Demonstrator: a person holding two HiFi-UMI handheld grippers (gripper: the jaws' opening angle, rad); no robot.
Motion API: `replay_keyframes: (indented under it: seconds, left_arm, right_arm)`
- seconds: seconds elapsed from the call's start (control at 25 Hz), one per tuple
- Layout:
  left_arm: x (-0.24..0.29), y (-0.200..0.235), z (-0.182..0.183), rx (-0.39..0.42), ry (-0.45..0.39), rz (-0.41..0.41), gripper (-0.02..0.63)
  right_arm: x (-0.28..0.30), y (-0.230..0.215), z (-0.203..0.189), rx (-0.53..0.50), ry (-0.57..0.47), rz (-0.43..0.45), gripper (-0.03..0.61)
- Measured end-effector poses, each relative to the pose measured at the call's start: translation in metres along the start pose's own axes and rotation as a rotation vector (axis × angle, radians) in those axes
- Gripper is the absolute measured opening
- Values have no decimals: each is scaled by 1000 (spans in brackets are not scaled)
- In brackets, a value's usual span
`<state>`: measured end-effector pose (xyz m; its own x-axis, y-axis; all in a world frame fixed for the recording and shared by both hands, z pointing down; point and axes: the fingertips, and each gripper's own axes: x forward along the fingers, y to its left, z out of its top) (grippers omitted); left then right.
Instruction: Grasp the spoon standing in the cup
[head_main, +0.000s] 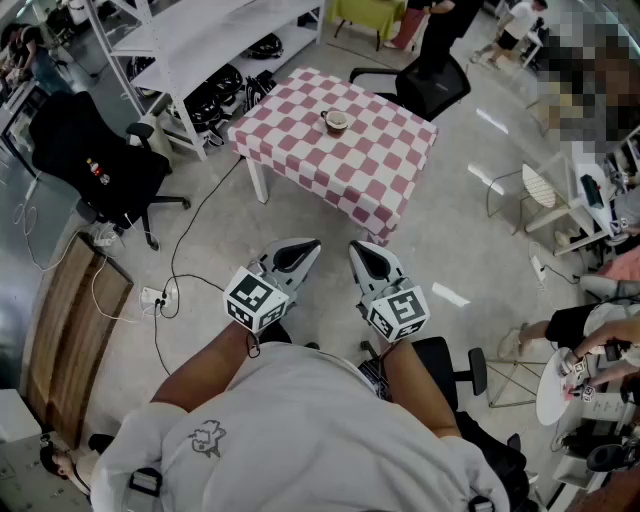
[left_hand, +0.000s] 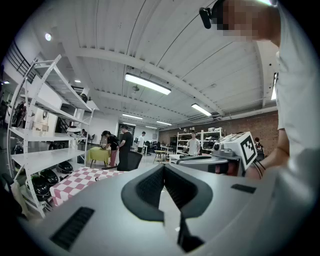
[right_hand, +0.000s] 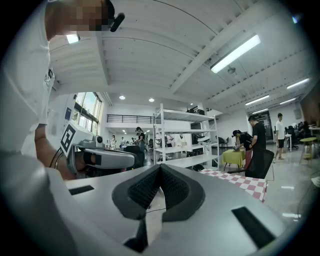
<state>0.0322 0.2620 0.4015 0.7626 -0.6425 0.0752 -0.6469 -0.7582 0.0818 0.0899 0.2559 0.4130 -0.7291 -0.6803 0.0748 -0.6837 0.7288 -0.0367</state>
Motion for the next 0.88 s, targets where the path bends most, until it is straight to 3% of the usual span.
replay_keyframes:
  seconds: [0.48,0.88]
  left_arm:
    - [0,16,0,-24,-6,-4,14]
    - [5,56,4,-38,-24,-29,14]
  right_arm:
    - [13,2,-5,14,11,23,31]
    - [56,-3,-4,32,18,32,31]
